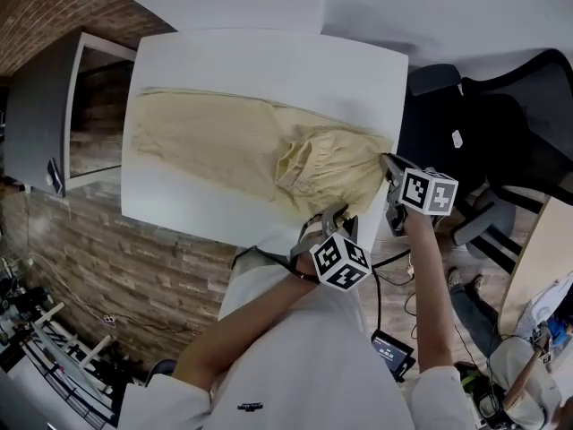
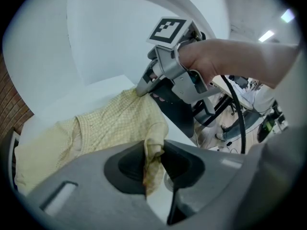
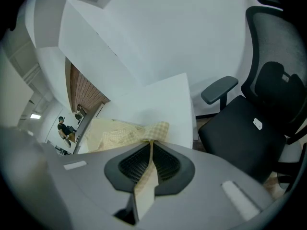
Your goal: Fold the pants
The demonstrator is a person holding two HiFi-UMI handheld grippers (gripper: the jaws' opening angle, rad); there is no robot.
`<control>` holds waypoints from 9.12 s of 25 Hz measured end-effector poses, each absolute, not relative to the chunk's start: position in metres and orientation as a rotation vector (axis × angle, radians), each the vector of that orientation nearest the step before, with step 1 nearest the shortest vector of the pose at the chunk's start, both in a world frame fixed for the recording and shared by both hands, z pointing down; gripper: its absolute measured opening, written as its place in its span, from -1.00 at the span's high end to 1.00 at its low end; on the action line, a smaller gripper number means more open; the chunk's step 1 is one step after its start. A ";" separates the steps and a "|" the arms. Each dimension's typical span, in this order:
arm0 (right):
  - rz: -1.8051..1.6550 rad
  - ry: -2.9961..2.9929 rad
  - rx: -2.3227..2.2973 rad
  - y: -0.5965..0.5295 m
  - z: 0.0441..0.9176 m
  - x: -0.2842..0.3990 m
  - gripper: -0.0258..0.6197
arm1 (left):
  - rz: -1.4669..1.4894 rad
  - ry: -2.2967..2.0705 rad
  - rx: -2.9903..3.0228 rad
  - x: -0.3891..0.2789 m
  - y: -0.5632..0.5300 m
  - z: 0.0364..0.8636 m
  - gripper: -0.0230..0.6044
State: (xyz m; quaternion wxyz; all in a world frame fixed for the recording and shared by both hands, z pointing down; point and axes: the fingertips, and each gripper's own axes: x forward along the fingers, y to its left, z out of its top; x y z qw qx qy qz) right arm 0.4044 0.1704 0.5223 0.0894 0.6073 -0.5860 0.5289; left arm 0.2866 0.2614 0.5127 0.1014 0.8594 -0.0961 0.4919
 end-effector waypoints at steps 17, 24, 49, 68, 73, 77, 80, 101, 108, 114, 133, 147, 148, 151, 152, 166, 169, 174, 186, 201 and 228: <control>1.302 -1.911 1.835 0.125 0.429 0.368 0.84 | 1.098 -0.365 2.495 0.255 0.223 0.430 0.64; 1.257 -1.958 1.813 0.081 0.410 0.325 0.85 | 1.030 -0.413 2.485 0.217 0.186 0.412 0.64; 1.176 -2.071 1.617 -0.050 0.418 0.169 0.84 | 0.943 -0.615 2.284 0.078 0.072 0.426 0.64; 1.298 -1.951 1.497 -0.095 0.485 0.093 0.52 | 1.073 -0.651 2.007 -0.014 0.033 0.509 0.38; 1.302 -1.902 1.528 -0.078 0.489 0.107 0.56 | 1.089 -0.661 1.960 -0.025 0.031 0.527 0.39; 1.243 -1.884 1.481 -0.066 0.495 0.114 0.58 | 1.081 -0.666 1.944 -0.028 0.026 0.536 0.51; 1.068 -1.885 1.359 -0.066 0.497 0.114 0.42 | 1.088 -0.665 1.947 -0.028 0.026 0.539 0.52; 0.493 -1.791 0.539 -0.098 0.547 0.070 0.85 | 1.028 -0.726 1.956 -0.030 0.016 0.536 0.62; 0.546 -1.792 0.709 -0.115 0.535 0.093 0.74 | 1.007 -0.804 1.974 -0.036 -0.015 0.542 0.62; 0.519 -1.830 0.853 -0.116 0.510 0.099 0.52 | 1.024 -0.830 2.009 -0.053 -0.023 0.532 0.08; 0.007 -1.978 0.402 0.015 0.467 0.168 0.25 | 1.196 -0.710 2.344 0.097 0.101 0.488 0.08; -0.590 -1.806 0.153 0.037 0.550 0.192 0.06 | 1.582 -1.028 2.261 0.100 0.126 0.561 -0.01; -0.609 -1.798 0.147 0.037 0.554 0.190 0.06 | 1.586 -1.046 2.256 0.098 0.126 0.561 -0.01; -0.631 -1.793 0.158 0.036 0.562 0.187 0.13 | 1.574 -1.110 2.232 0.093 0.121 0.561 0.16; -0.633 -1.799 0.173 0.035 0.562 0.186 0.27 | 1.563 -1.124 2.223 0.091 0.119 0.560 0.19; -0.540 -1.910 0.240 0.062 0.519 0.185 0.83 | 1.271 -0.882 2.206 0.093 0.143 0.521 0.72; -0.525 -1.913 0.251 0.071 0.502 0.192 0.83 | 1.168 -0.797 2.199 0.101 0.154 0.500 0.73; -0.477 -1.948 0.337 0.071 0.465 0.196 0.83 | 1.031 -0.712 2.225 0.108 0.159 0.462 0.74; -0.518 -1.971 0.512 0.015 0.419 0.142 0.83 | 0.906 -0.703 2.255 0.057 0.110 0.411 0.74; -0.550 -1.922 0.564 -0.082 0.421 0.053 0.83 | 0.870 -0.776 2.251 -0.033 0.012 0.408 0.74; -0.301 -1.882 0.581 -0.182 0.501 -0.038 0.59 | 1.105 -0.994 2.047 -0.152 -0.094 0.528 0.55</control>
